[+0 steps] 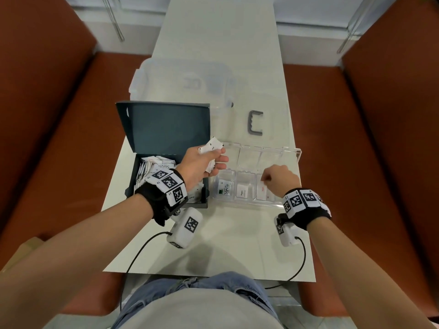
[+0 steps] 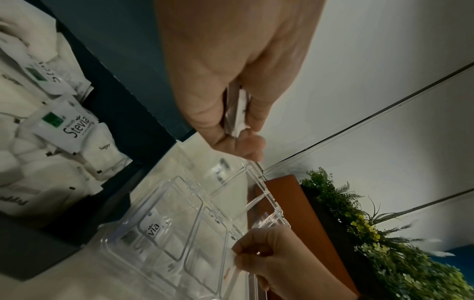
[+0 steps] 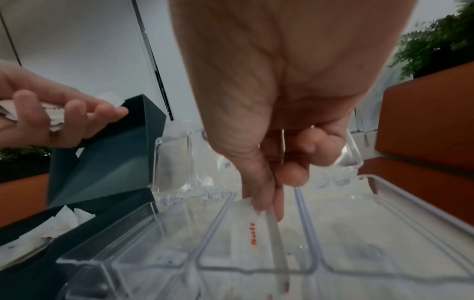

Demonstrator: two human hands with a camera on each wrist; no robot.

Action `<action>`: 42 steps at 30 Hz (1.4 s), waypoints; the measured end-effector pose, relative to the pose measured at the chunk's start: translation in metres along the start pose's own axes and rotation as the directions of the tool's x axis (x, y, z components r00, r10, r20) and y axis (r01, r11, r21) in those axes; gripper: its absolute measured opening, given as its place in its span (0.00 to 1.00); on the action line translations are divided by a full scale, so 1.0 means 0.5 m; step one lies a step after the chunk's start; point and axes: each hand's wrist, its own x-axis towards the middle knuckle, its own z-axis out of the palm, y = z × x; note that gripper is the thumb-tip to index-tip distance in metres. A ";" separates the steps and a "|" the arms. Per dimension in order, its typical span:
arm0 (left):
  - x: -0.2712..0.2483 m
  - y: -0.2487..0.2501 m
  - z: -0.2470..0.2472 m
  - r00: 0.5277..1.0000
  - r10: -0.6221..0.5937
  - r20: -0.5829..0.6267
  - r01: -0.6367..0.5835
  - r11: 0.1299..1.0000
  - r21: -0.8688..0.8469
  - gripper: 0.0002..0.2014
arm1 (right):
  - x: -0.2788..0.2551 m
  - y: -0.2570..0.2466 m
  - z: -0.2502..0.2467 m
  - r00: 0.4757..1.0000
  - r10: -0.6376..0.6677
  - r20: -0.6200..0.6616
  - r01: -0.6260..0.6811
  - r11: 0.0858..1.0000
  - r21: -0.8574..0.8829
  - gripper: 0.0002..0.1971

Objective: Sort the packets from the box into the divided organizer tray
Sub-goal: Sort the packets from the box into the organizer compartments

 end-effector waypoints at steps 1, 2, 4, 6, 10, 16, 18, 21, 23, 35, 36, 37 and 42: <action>0.000 -0.001 -0.001 1.000 -0.001 -0.002 0.001 1.000 0.000 0.11 | 0.003 0.000 0.007 1.000 0.007 0.016 -0.007 1.000 -0.008 0.13; 0.000 -0.001 -0.002 1.000 -0.004 -0.002 0.004 1.000 -0.003 0.11 | 0.006 0.001 0.013 1.000 0.012 0.028 -0.012 1.000 -0.019 0.13; 0.000 -0.002 -0.003 1.000 -0.011 -0.007 0.011 1.000 -0.007 0.11 | 0.010 0.001 0.024 0.999 0.020 0.033 -0.018 0.998 -0.052 0.13; 0.000 -0.003 -0.004 1.000 -0.017 -0.010 0.017 1.000 -0.009 0.11 | 0.013 0.000 0.033 0.999 0.030 0.018 -0.029 0.996 -0.086 0.13; 0.001 -0.005 -0.006 1.000 -0.024 -0.015 0.024 1.000 -0.015 0.12 | 0.017 0.001 0.049 0.999 0.047 -0.025 -0.050 0.990 -0.131 0.13; 0.004 -0.006 -0.010 0.999 -0.036 -0.016 0.036 0.999 -0.022 0.12 | 0.023 0.005 0.066 0.997 0.045 -0.065 -0.055 0.984 -0.172 0.12; 0.004 -0.006 -0.011 0.999 -0.037 -0.015 0.037 0.999 -0.025 0.12 | 0.023 0.007 0.072 0.998 0.033 -0.057 -0.043 0.982 -0.185 0.12; 0.005 -0.005 -0.013 0.999 -0.043 -0.016 0.043 0.998 -0.035 0.12 | 0.022 0.010 0.075 0.998 0.017 -0.060 -0.029 0.978 -0.205 0.15; 0.006 -0.005 -0.013 0.999 -0.045 -0.017 0.044 0.999 -0.030 0.12 | 0.021 0.009 0.075 0.998 0.000 -0.059 -0.014 0.972 -0.236 0.16; 0.014 0.004 -0.005 0.994 -0.103 0.027 0.106 0.987 -0.119 0.13 | 0.005 -0.006 0.062 0.999 -0.037 -0.007 0.033 0.942 -0.335 0.21; 0.015 0.005 -0.006 0.992 -0.120 0.043 0.125 0.981 -0.147 0.13 | 0.003 -0.006 0.060 0.999 -0.039 -0.011 0.033 0.943 -0.330 0.21; 0.015 0.006 -0.009 0.989 -0.136 0.060 0.145 0.974 -0.175 0.14 | 0.001 -0.007 0.056 0.999 -0.040 -0.019 0.031 0.946 -0.323 0.21; 0.020 -0.004 -0.019 0.989 -0.119 0.085 0.133 0.974 -0.186 0.22 | -0.010 -0.029 0.005 0.990 -0.046 -0.135 0.017 0.977 -0.214 0.17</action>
